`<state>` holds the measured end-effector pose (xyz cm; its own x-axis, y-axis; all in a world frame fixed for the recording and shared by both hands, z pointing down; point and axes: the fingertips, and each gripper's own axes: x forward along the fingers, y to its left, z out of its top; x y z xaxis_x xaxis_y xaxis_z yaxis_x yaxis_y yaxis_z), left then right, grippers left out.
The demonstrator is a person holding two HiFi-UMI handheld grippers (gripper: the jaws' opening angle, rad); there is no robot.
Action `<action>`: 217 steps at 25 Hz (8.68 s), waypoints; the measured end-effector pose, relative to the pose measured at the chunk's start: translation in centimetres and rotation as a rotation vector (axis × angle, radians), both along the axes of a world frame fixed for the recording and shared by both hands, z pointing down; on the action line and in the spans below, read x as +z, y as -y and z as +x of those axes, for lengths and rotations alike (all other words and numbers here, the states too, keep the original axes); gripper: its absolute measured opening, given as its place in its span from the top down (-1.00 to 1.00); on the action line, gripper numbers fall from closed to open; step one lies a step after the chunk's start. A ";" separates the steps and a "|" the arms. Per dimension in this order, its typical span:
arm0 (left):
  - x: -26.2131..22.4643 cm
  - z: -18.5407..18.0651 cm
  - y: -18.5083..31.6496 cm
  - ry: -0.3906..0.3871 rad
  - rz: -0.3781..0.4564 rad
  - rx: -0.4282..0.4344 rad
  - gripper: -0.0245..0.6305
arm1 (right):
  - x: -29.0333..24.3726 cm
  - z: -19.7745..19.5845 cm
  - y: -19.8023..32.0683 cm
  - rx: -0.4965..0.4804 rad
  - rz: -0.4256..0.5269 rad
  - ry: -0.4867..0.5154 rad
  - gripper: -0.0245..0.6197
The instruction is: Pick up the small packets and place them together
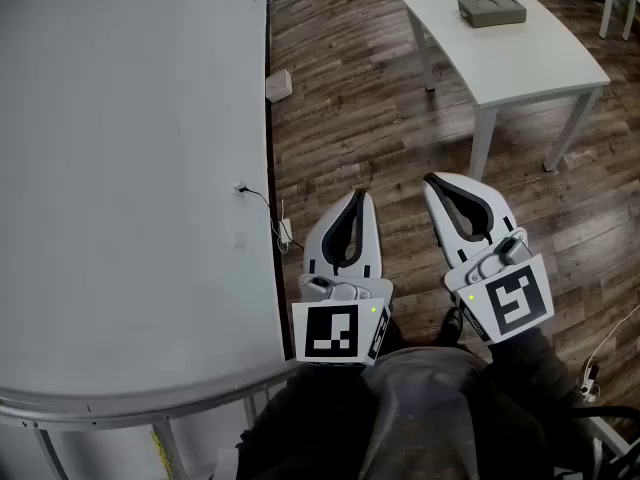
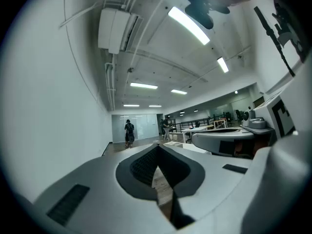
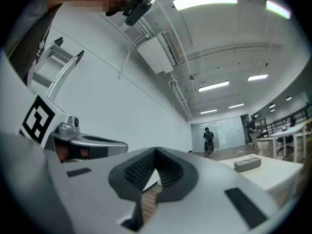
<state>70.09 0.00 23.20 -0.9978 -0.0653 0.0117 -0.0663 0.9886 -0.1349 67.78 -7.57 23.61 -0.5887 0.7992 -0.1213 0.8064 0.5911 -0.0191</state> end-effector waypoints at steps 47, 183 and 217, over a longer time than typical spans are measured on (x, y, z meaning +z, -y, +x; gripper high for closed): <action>6.2 -27.3 -27.8 -0.065 0.137 -0.068 0.92 | 5.0 -28.0 -28.0 -0.147 0.075 -0.089 0.91; 8.1 -80.9 9.0 -0.282 -0.001 1.961 0.92 | 7.3 -73.3 1.4 1.769 0.029 -0.246 0.91; 17.1 -81.8 9.6 -0.257 -0.095 1.961 0.92 | 20.3 -74.8 1.3 1.778 -0.070 -0.277 0.91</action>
